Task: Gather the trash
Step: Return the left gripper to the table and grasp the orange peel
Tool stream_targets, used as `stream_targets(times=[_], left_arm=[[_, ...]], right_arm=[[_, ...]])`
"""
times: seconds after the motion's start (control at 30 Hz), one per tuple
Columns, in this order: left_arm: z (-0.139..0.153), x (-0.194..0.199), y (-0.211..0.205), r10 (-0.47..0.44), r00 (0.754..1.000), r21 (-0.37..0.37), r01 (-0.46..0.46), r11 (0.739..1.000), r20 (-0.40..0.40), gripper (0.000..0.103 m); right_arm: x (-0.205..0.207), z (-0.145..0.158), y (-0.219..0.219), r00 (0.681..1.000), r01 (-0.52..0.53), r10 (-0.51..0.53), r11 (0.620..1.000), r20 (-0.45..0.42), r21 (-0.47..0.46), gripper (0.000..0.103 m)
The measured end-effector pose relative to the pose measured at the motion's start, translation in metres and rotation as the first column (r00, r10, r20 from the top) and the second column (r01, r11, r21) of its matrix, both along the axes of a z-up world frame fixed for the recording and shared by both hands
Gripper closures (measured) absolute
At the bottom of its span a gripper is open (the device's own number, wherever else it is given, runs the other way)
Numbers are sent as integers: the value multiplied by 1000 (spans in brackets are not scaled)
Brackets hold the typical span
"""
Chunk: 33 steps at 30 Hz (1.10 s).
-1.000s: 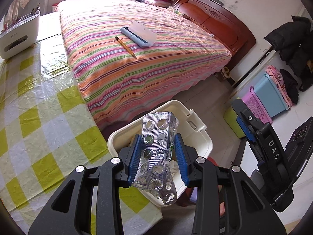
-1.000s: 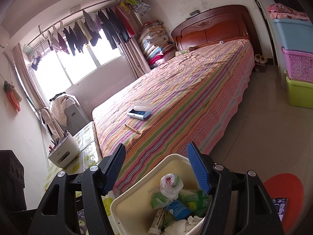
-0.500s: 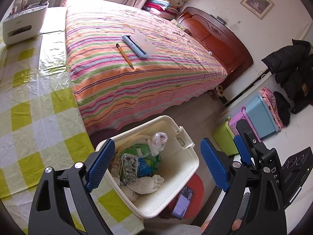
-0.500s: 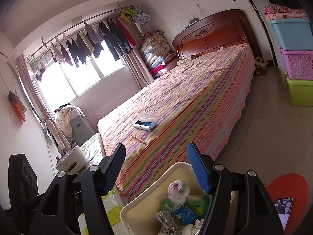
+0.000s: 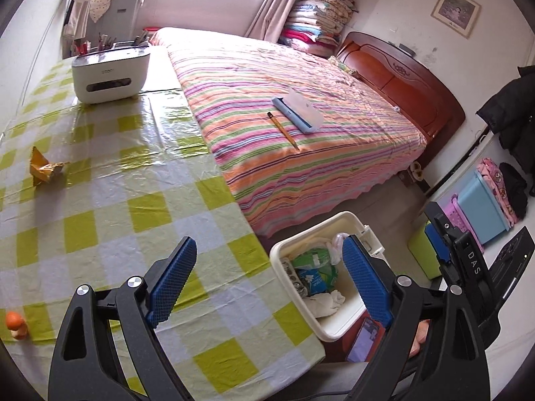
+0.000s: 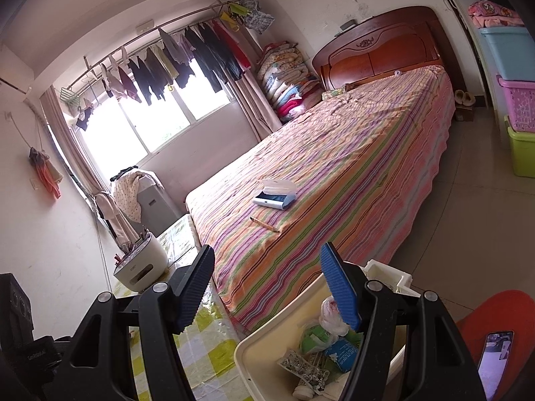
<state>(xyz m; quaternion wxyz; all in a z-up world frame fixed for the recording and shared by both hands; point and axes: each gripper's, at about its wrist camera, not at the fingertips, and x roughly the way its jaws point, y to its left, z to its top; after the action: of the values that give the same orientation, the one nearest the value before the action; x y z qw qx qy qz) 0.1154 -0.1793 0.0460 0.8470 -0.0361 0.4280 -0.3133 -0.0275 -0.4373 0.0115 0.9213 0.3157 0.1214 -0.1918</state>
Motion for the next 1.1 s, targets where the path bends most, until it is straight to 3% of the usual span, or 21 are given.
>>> stream_targets(times=[0.17, 0.43, 0.57, 0.73, 0.87, 1.1], left_arm=[[6, -6, 48, 44, 999, 57, -44, 997, 1, 15], [0, -17, 140, -1, 1000, 181, 4, 983, -18, 15], [-18, -4, 201, 123, 992, 229, -114, 967, -24, 16], [-57, 20, 262, 263, 956, 269, -221, 938, -132, 22], [-82, 25, 278, 293, 941, 324, -227, 918, -169, 26], [-95, 32, 273, 288, 941, 335, -217, 917, -177, 28]], right_arm=[[4, 1, 10, 1000, -25, 25, 1000, 1, 3, 39], [13, 4, 26, 998, -67, 67, 998, -18, 9, 37], [17, 4, 34, 995, -91, 92, 996, -25, 24, 34], [24, 8, 49, 992, -123, 123, 992, -29, 12, 34], [29, 11, 61, 988, -151, 151, 989, -27, 6, 34], [37, 16, 87, 979, -203, 202, 979, -31, -34, 34]])
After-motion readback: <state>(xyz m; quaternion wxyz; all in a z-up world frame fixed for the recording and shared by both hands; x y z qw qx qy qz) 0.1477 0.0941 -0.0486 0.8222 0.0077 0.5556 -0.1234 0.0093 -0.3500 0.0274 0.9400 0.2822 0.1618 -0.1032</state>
